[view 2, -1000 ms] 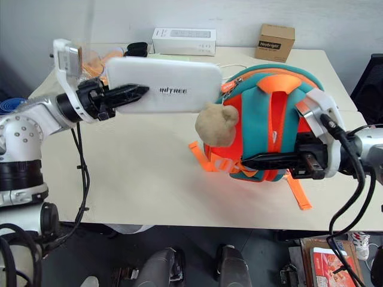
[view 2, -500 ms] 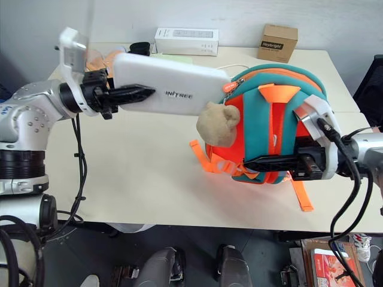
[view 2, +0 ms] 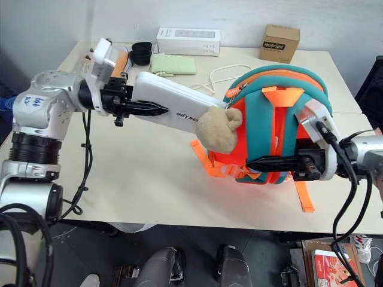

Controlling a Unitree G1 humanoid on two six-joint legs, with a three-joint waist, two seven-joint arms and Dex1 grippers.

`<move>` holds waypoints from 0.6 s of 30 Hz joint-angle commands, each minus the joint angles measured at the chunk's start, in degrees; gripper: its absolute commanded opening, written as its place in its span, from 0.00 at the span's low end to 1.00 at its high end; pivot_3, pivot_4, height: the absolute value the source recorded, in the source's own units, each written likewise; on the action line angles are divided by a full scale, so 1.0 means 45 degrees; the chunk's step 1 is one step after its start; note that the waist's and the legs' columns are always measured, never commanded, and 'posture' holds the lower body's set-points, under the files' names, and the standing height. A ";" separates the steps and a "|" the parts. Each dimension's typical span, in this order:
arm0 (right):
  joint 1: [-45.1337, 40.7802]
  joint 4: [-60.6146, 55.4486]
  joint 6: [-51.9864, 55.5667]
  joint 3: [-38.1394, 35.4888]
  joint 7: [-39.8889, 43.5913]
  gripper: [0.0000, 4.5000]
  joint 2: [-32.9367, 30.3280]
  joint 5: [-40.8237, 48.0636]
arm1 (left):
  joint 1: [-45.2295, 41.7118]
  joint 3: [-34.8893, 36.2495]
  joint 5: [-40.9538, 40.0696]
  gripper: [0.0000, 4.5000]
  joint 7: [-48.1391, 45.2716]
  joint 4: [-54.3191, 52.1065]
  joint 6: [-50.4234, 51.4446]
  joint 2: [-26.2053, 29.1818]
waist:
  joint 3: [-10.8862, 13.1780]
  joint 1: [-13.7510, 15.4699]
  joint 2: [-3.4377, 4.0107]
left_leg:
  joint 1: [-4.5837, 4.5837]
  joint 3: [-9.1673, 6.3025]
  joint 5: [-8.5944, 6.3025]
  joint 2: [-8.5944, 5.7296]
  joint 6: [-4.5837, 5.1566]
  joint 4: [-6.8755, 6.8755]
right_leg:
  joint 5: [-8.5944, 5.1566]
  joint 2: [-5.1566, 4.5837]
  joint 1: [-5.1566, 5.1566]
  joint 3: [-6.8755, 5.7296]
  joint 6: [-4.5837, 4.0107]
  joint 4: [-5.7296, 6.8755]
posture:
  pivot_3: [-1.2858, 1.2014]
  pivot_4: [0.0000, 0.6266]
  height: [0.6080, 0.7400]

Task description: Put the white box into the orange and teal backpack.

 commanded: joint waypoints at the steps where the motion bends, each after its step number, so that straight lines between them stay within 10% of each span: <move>1: -0.0089 -0.0392 -0.0168 -0.0202 0.0182 0.00 -0.0100 0.0266 | -0.0785 0.0000 0.0377 0.27 0.0203 0.0573 -0.0764 -0.0849 | 0.0001 0.0014 -0.0001 | -0.0001 -0.0001 -0.0001 0.0000 0.0003 0.0007 | 0.0001 -0.0001 0.0002 0.0000 0.0002 0.0001 | 0.52 0.24 1.00; 11: -0.0339 -0.1092 -0.0025 -0.0015 -0.0317 0.00 0.0251 0.0752 | -0.0526 -0.0592 0.1670 0.27 0.1866 0.1328 -0.2331 -0.4404 | 0.0000 0.0008 -0.0001 | -0.0094 -0.0010 -0.0082 -0.0008 0.0121 0.0172 | 0.0056 -0.0029 0.0002 0.0002 0.0091 -0.0008 | 0.52 0.24 1.00; 18: 0.0232 -0.1806 0.0254 -0.0588 -0.0553 0.00 -0.0030 0.1258 | -0.0870 0.0331 0.1453 0.27 0.0885 0.1761 -0.2059 -0.3193 | 0.0000 -0.0026 -0.0001 | -0.0094 0.0002 -0.0090 -0.0010 0.0133 0.0176 | 0.0074 -0.0032 0.0004 0.0009 0.0108 -0.0029 | 0.52 0.24 1.00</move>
